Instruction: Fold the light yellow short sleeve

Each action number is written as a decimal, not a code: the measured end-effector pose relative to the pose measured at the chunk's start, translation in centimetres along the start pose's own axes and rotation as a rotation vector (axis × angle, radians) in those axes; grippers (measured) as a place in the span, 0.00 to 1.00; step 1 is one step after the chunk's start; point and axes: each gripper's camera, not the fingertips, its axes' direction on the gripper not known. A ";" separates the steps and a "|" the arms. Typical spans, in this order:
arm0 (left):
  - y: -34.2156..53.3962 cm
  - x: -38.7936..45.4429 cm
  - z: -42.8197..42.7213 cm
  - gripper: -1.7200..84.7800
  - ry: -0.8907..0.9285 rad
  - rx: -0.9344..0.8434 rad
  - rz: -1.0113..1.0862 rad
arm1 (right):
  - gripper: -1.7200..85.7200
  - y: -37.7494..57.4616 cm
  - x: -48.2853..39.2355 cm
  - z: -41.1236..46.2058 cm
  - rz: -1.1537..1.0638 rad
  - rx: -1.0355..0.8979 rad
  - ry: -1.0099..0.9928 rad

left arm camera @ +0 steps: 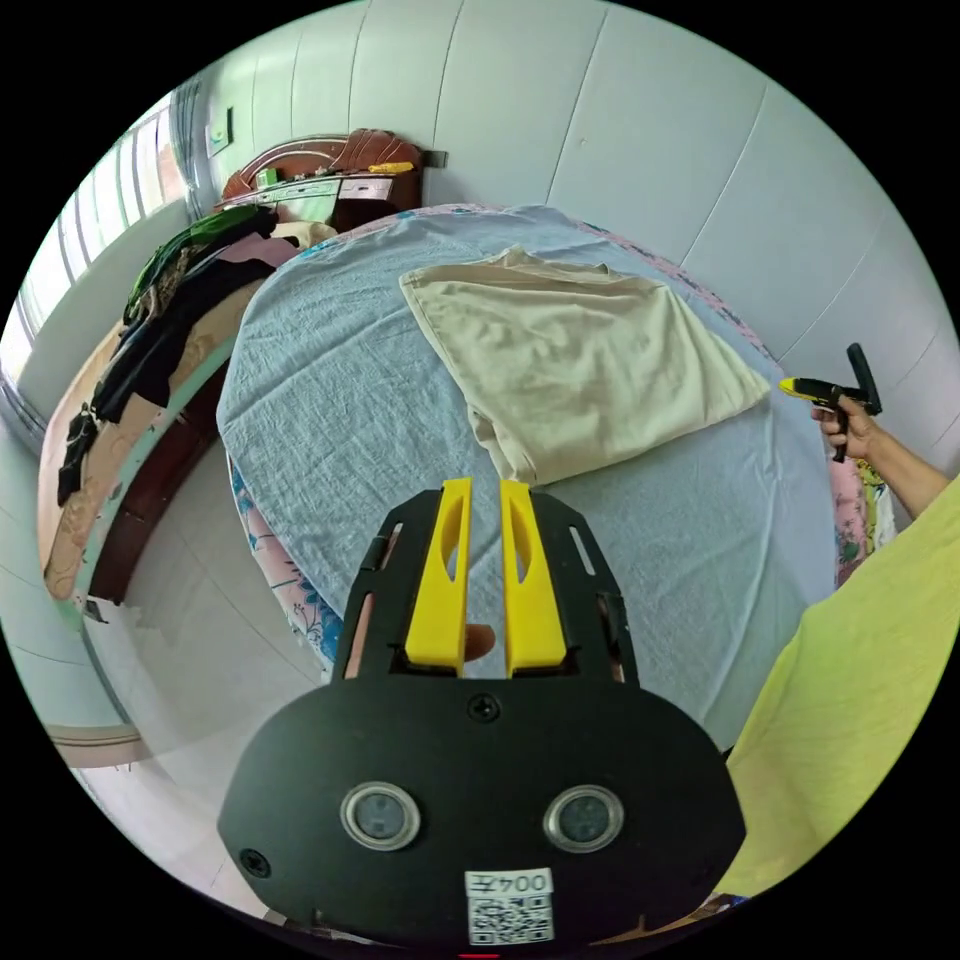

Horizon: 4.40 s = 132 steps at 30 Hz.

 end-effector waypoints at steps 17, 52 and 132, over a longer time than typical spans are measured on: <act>-3.1 13.1 -0.6 0.05 -0.237 -0.141 0.212 | 0.10 -3.9 -16.3 16.2 -0.380 -0.345 0.474; -2.4 11.3 -7.4 0.05 -0.115 -0.078 0.120 | 0.12 -5.3 -16.9 18.9 -0.429 -0.530 0.477; -21.3 24.5 15.4 0.03 -0.007 -0.254 0.166 | 0.09 -1.3 1.3 0.5 -0.302 -0.220 0.218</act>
